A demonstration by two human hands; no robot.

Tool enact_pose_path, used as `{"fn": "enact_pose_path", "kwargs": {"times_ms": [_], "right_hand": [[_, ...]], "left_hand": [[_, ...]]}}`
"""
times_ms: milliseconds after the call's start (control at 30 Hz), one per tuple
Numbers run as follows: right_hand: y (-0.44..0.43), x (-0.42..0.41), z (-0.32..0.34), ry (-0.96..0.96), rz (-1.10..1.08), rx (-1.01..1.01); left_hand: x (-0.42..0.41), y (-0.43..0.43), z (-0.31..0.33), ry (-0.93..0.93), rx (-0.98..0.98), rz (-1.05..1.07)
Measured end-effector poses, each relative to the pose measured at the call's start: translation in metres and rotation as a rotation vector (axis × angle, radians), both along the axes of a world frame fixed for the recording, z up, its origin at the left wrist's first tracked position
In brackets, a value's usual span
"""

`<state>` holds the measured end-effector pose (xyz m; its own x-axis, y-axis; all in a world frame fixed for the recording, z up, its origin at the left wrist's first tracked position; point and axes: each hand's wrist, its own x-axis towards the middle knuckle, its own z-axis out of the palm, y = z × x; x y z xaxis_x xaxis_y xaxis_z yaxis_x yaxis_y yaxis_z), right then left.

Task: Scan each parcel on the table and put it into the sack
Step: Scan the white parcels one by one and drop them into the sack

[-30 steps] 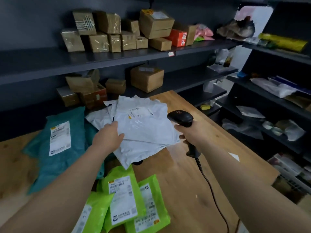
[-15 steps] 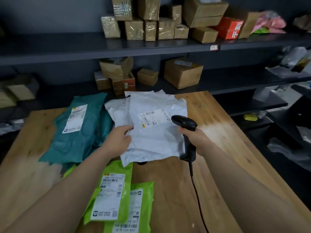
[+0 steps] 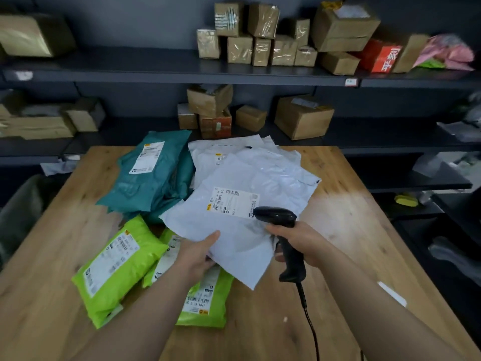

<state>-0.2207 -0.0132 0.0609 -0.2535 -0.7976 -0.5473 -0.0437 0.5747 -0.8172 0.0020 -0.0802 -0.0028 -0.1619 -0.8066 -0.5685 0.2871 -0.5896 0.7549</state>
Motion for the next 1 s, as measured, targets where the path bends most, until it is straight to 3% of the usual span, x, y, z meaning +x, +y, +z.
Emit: {"fn": "enact_pose_path", "kwargs": {"times_ms": [233,533,1000], "right_hand": [[0.029,-0.001,0.015,0.111,0.055,-0.089],[0.026,0.019,0.050,0.402,0.172,-0.175],[0.013,0.030,0.069,0.445,0.257,-0.114]], "left_hand": [[0.018,0.005,0.004,-0.447,-0.211,-0.026],[0.053,0.013,0.012,-0.588,-0.326,-0.070],[0.059,0.010,-0.005,-0.596,-0.311,-0.076]]}}
